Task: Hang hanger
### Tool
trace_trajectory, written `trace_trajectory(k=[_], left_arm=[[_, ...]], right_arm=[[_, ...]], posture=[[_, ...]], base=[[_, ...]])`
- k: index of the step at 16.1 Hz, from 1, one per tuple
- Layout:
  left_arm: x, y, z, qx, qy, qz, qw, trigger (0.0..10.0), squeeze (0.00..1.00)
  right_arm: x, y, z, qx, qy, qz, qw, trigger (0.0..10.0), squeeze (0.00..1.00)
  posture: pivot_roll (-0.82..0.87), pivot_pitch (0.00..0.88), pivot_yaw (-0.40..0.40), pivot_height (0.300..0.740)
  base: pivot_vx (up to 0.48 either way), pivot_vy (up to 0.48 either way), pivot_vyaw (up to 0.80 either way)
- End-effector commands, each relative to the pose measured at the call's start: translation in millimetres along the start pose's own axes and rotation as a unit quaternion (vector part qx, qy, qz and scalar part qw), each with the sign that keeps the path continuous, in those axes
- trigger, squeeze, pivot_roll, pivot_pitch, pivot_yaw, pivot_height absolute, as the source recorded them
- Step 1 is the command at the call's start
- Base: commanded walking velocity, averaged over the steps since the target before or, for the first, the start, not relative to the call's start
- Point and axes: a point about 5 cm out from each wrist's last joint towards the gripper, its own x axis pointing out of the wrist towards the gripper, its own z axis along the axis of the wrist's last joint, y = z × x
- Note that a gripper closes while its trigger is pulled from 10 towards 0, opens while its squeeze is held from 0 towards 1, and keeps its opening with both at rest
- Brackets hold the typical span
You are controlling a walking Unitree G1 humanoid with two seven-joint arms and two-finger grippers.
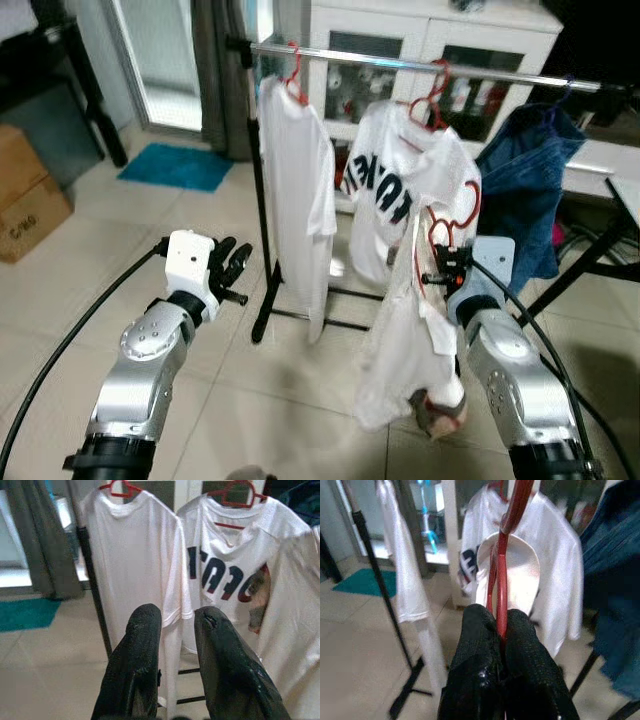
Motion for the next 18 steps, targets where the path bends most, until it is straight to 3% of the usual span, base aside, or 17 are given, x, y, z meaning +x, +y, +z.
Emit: trace_trajectory(k=[1, 7, 10, 12, 18], left_arm=[[1.0, -1.8, -5.6, 0.004, 0.013, -0.004, 1.0, 10.0, 0.0], [2.1, -1.8, -6.8, 0.005, 0.013, -0.003, 1.0, 10.0, 0.0], [3.2, -4.6, -7.6, 0.005, 0.013, -0.009, 1.0, 10.0, 0.0], [3.4, -4.9, -7.5, 0.004, 0.013, -0.01, 1.0, 10.0, 0.0], [5.7, -6.1, -6.8, 0.003, 0.01, -0.016, 1.0, 10.0, 0.0]], right_arm=[[3.2, 0.6, 3.6, -0.021, -0.012, -0.001, 1.0, 10.0, 0.0], [7.8, 5.4, 0.1, -0.031, -0.011, 0.008, 0.999, 10.0, 0.0], [7.3, 3.5, -1.8, -0.03, -0.011, 0.005, 0.999, 10.0, 0.0], [6.8, 1.6, -3.1, -0.007, -0.013, -0.004, 1.0, 10.0, 0.0], [7.0, 1.1, -4.9, 0.003, -0.01, -0.006, 1.0, 10.0, 0.0]], posture=[[-0.02, 0.0, 0.009, 0.74], [-0.01, 0.0, 0.01, 0.74], [-0.02, 0.0, 0.008, 0.74], [-0.02, 0.0, 0.009, 0.74], [-0.02, 0.0, 0.011, 0.74]], base=[[0.292, 0.0, 0.0], [0.323, 0.0, 0.0], [0.336, 0.0, 0.77], [0.341, 0.0, 0.0], [0.349, 0.0, -0.13]])
